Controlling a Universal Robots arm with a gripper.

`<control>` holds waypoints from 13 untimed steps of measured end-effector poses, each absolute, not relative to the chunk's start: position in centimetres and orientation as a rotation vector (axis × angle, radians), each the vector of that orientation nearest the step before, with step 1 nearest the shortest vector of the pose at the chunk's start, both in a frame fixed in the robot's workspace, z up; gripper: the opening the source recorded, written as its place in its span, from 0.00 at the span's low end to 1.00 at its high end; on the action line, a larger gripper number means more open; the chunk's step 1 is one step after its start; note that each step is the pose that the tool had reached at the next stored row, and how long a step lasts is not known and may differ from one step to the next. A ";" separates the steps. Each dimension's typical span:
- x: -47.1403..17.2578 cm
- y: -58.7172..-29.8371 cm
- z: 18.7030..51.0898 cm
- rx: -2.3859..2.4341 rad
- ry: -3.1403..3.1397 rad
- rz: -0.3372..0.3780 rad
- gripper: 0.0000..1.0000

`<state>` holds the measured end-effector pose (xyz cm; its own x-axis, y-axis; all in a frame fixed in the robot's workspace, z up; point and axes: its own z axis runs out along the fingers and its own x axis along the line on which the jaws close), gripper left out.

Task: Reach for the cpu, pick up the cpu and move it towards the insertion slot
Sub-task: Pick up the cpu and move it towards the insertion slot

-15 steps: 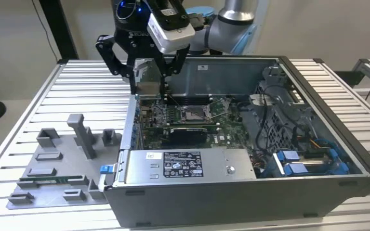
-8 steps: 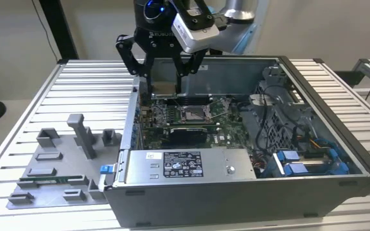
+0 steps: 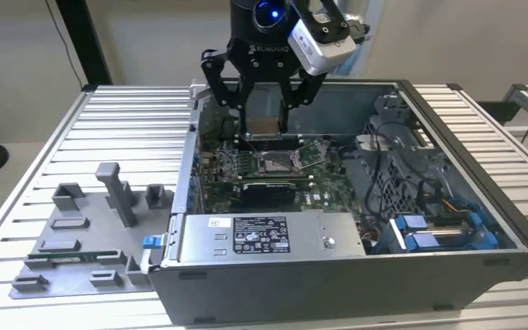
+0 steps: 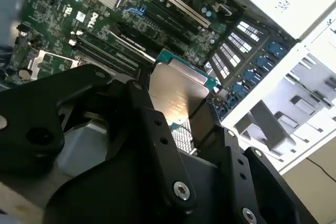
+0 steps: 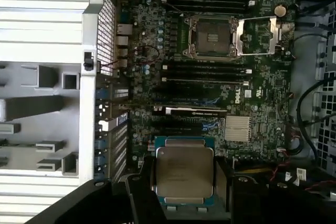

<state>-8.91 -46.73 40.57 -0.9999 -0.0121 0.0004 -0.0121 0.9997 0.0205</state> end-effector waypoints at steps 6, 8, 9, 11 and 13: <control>-6.9 -46.7 40.6 0.019 -3.141 -0.032 0.00; -6.4 -46.7 40.6 0.019 -3.141 -0.032 0.00; -6.2 -46.7 40.6 0.019 -3.141 -0.032 0.00; -6.0 -46.7 40.6 0.019 -3.141 -0.032 0.00; -6.0 -46.7 40.6 0.019 -3.141 -0.032 0.00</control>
<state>-5.98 -46.73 40.56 -0.9999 -0.0121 0.0003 -0.0121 0.9997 0.0206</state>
